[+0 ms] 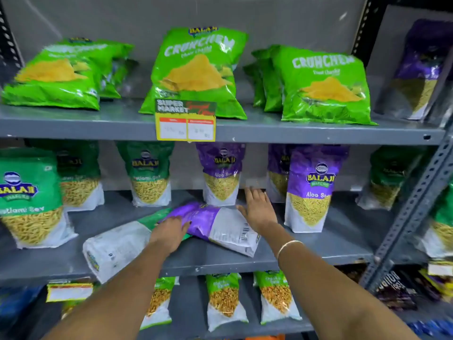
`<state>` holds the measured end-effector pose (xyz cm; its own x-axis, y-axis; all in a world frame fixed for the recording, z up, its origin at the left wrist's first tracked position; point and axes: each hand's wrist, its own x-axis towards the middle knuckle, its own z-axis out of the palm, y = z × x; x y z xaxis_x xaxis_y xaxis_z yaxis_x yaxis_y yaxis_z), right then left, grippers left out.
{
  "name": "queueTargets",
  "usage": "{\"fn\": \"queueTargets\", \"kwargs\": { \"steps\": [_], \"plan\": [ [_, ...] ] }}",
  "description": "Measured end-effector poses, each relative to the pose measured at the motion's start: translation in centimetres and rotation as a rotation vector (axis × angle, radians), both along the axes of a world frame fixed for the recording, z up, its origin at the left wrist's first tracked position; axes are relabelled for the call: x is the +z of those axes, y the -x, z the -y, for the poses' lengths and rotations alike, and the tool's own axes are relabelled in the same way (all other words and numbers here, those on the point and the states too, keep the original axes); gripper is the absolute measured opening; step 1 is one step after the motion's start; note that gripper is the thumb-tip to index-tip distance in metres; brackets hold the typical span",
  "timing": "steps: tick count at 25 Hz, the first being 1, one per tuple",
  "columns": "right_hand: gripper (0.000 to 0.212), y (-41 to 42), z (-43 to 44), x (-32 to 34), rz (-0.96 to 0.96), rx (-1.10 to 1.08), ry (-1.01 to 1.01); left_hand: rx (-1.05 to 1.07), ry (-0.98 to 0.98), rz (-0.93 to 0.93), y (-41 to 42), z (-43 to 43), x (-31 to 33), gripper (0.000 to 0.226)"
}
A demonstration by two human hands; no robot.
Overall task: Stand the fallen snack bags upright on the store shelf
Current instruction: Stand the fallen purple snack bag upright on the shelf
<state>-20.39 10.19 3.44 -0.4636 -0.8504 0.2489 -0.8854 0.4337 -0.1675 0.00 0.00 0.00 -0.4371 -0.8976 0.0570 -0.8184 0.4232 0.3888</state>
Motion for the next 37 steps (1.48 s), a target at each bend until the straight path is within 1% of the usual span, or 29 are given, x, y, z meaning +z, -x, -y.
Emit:
{"fn": "queueTargets", "kwargs": {
  "steps": [1, 2, 3, 4, 5, 6, 7, 8, 9, 10, 11, 12, 13, 14, 17, 19, 20, 21, 22, 23, 24, 27, 28, 30, 32, 34, 35, 36, 37],
  "plan": [
    [0.055, 1.4, 0.8, -0.1, 0.129, -0.016, -0.064, 0.070, -0.195, 0.015, 1.2, 0.4, -0.2, 0.054],
    [0.050, 2.4, 1.1, -0.1, 0.222, 0.005, -0.113, 0.159, -0.331, -0.033, 2.3, 0.7, -0.4, 0.057],
    [0.046, 3.7, 1.7, -0.4, 0.293, 0.024, -0.134, 0.260, -0.518, -0.138, 3.0, 1.1, -0.8, 0.063],
    [0.043, 5.0, 2.2, -0.6, 0.382, 0.027, -0.194, 0.371, -0.753, -0.299, 3.9, 0.9, -0.8, 0.070],
    [0.039, 6.3, 3.0, -1.4, 0.458, 0.045, -0.251, 0.423, -0.951, -0.451, 5.1, 0.9, -1.4, 0.076],
    [0.038, 7.1, 3.5, -2.0, 0.554, 0.057, -0.309, 0.460, -1.100, -0.622, 6.0, 0.8, -1.8, 0.077],
    [0.042, 8.0, 4.2, -2.8, 0.633, 0.073, -0.370, 0.500, -1.173, -0.783, 6.7, 1.1, -2.5, 0.075],
    [0.051, 8.6, 4.7, -3.2, 0.701, 0.082, -0.425, 0.537, -1.198, -0.934, 7.1, 1.2, -2.8, 0.071],
    [0.058, 9.3, 5.3, -3.6, 0.761, 0.088, -0.446, 0.555, -1.189, -1.010, 7.4, 1.6, -3.0, 0.066],
    [0.059, 9.7, 5.7, -3.8, 0.856, 0.066, -0.460, 0.572, -1.189, -1.065, 7.5, 1.7, -3.0, 0.062],
    [0.054, 10.0, 5.9, -3.9, 0.932, 0.052, -0.466, 0.579, -1.190, -1.096, 7.5, 1.9, -3.1, 0.056],
    [0.044, 10.3, 5.9, -4.0, 0.996, 0.060, -0.471, 0.582, -1.212, -1.125, 7.3, 1.8, -2.9, 0.049],
    [0.032, 10.7, 5.9, -4.0, 0.994, 0.079, -0.491, 0.571, -1.229, -1.121, 7.1, 1.8, -2.6, 0.042],
    [0.028, 10.8, 5.7, -3.6, 0.990, 0.097, -0.510, 0.548, -1.233, -1.114, 6.9, 1.8, -1.9, 0.039],
    [0.030, 10.6, 5.5, -2.3, 0.961, 0.139, -0.580, 0.500, -1.160, -1.097, 6.6, 2.4, 0.6, 0.042],
    [0.019, 10.0, 5.4, -1.4, 0.983, 0.181, -0.592, 0.434, -1.110, -1.043, 6.3, 2.9, 2.9, 0.045],
    [0.017, 9.8, 5.4, -1.2, 0.998, 0.197, -0.575, 0.387, -1.091, -1.009, 6.2, 3.0, 4.1, 0.044],
    [0.029, 9.5, 5.3, -1.1, 0.998, 0.210, -0.543, 0.336, -1.065, -0.970, 6.2, 3.2, 5.3, 0.043],
    [0.045, 9.3, 5.3, -1.1, 1.000, 0.210, -0.497, 0.272, -1.050, -0.929, 6.3, 3.2, 6.4, 0.043],
    [0.057, 9.0, 5.3, -1.3, 1.003, 0.201, -0.443, 0.216, -1.015, -0.896, 6.5, 3.4, 7.2, 0.048],
    [0.061, 8.7, 5.2, -1.5, 1.001, 0.199, -0.376, 0.168, -0.974, -0.873, 6.9, 3.4, 8.1, 0.054],
    [0.038, 8.1, 5.1, -2.7, 1.005, 0.209, -0.121, 0.029, -0.880, -0.824, 8.6, 4.3, 9.0, 0.061],
    [0.039, 8.0, 5.2, -3.2, 0.997, 0.185, -0.018, 0.000, -0.869, -0.834, 9.0, 4.7, 8.8, 0.061],
    [0.053, 8.0, 5.6, -4.5, 0.964, 0.105, 0.136, -0.023, -0.834, -0.839, 9.5, 5.1, 8.2, 0.059],
    [0.066, 7.7, 5.6, -5.5, 0.955, 0.038, 0.184, -0.036, -0.811, -0.874, 9.7, 5.8, 6.7, 0.054],
    [0.069, 7.5, 5.6, -6.1, 0.924, 0.009, 0.185, -0.065, -0.864, -0.927, 9.6, 5.8, 5.9, 0.047],
    [0.069, 7.3, 5.6, -6.0, 0.901, 0.009, 0.174, -0.076, -0.894, -0.915, 9.4, 5.8, 5.4, 0.043],
    [0.069, 7.3, 5.6, -6.0, 0.888, 0.012, 0.165, -0.090, -0.924, -0.857, 9.1, 5.5, 5.0, 0.038],
    [0.069, 7.2, 5.5, -5.8, 0.881, 0.005, 0.144, -0.103, -0.951, -0.749, 8.7, 5.1, 4.6, 0.033]
  ]
}}
